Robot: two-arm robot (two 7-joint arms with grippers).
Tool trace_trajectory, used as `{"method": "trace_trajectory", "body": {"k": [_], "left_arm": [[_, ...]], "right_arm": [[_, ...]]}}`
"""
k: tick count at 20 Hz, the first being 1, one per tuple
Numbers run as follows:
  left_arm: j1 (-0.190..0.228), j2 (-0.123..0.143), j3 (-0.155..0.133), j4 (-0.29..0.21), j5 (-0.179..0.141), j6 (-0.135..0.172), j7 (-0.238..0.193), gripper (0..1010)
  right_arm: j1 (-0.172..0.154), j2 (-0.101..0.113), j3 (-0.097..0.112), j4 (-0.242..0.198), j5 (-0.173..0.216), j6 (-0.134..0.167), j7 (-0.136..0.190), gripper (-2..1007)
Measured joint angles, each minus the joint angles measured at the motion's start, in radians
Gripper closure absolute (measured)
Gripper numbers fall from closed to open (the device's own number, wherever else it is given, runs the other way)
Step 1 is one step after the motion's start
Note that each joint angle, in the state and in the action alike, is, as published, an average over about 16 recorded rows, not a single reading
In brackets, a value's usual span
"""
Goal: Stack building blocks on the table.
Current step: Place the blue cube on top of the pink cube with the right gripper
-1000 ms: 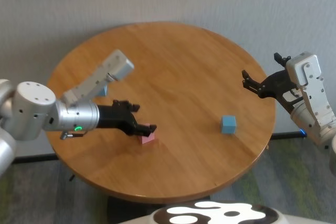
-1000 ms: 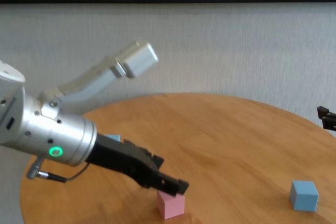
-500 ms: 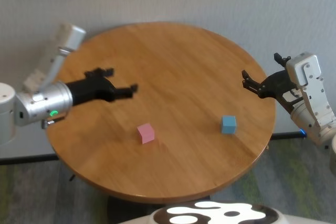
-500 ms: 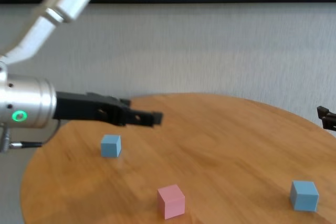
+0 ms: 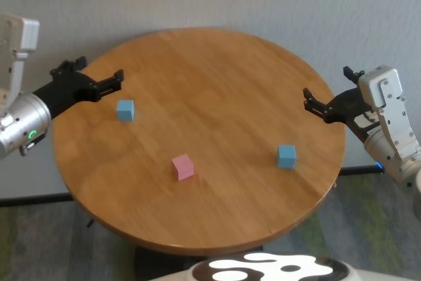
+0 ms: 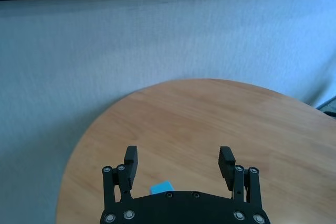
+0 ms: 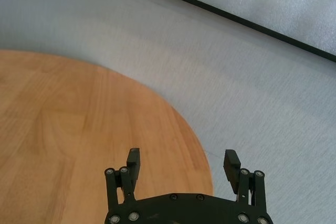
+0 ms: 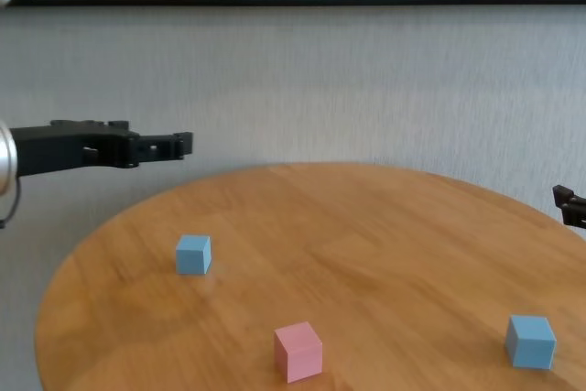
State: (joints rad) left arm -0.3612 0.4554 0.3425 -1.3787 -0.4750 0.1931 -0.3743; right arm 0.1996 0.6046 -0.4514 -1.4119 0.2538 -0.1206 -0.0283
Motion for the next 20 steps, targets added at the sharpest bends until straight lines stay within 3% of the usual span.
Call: {"method": "trace_trajectory", "body": {"k": [5,10,12,16,20], "left_arm": [[0.025,-0.004,-0.046,0.004,0.003,-0.039,0.038,10],[0.037,-0.008,-0.068,0.01,0.008,-0.059,0.054,10],[0.038,-0.009,-0.072,0.013,0.01,-0.064,0.057,10],[0.039,-0.01,-0.074,0.016,0.011,-0.066,0.058,10],[0.037,-0.01,-0.07,0.016,0.012,-0.063,0.057,10]], "right_arm": [[0.0,0.0,0.0,0.0,0.0,0.0,0.0,0],[0.0,0.0,0.0,-0.001,0.002,0.003,0.003,0],[-0.002,0.0,0.002,-0.007,0.009,0.017,0.009,-1],[-0.009,-0.001,0.01,-0.033,0.041,0.082,0.027,-1],[-0.017,-0.006,0.023,-0.076,0.091,0.192,0.047,0]]}}
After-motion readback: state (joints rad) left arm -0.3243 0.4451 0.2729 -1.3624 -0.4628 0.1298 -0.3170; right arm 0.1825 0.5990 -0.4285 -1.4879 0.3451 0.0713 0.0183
